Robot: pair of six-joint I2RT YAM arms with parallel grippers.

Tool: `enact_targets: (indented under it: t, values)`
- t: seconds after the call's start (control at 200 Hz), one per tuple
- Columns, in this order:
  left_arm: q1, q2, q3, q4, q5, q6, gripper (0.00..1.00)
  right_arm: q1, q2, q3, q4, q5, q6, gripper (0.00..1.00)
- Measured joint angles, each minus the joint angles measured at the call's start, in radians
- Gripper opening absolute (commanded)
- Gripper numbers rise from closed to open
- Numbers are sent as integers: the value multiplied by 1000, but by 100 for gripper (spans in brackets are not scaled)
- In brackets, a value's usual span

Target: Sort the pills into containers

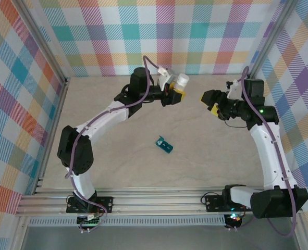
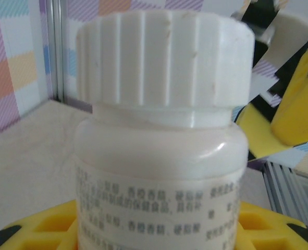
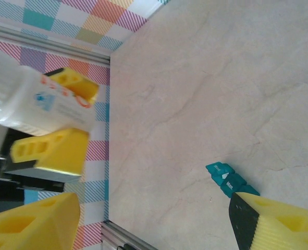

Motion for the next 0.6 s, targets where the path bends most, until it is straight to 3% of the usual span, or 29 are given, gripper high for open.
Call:
enact_targets:
  t: [0.2, 0.6]
  values:
    - [4, -6, 39, 5, 6, -24, 0, 0, 3, 33, 0, 22, -19, 76]
    - [3, -6, -85, 273, -2, -153, 0, 0, 8, 129, 88, 11, -65, 76]
